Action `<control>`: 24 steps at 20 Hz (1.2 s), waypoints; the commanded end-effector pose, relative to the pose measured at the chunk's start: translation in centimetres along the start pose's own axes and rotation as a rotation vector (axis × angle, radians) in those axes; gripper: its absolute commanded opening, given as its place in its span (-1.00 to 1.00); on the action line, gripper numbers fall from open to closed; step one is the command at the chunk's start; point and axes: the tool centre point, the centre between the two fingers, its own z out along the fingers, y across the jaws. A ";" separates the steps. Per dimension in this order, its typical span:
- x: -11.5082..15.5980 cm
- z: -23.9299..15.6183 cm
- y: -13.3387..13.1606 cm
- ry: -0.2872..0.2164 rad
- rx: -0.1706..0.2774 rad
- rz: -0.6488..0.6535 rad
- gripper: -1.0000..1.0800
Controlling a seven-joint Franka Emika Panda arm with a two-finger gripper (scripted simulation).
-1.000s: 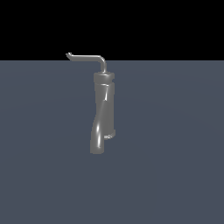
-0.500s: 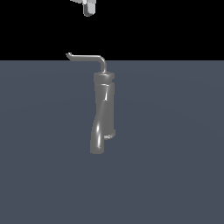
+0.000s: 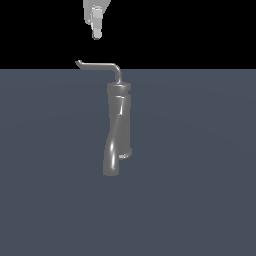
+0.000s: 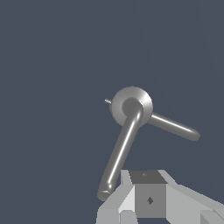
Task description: Turn on the faucet by rotating a designated handle.
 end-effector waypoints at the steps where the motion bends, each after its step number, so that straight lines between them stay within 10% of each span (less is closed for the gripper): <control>1: -0.2 0.9 -1.0 0.005 0.000 0.060 -1.00; 24: -1.6 6.3 -6.4 0.048 0.011 0.385 -1.00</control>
